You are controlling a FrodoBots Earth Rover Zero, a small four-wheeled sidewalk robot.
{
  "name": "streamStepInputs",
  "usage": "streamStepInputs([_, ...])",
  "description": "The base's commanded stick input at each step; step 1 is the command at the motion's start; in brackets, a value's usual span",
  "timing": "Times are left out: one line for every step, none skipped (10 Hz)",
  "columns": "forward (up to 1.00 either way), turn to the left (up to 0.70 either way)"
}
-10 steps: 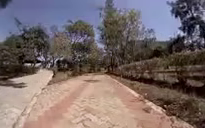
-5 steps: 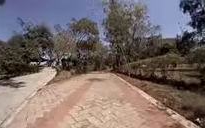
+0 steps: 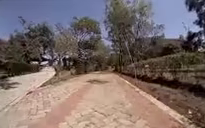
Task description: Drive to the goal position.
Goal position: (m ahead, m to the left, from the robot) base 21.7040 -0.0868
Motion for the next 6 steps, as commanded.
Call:
streamStepInputs([1.0, 0.0])
streamStepInputs([1.0, 0.0])
streamStepInputs([1.0, 0.0])
streamStepInputs([1.0, 0.0])
streamStepInputs([1.0, 0.0])
streamStepInputs([1.0, 0.0])
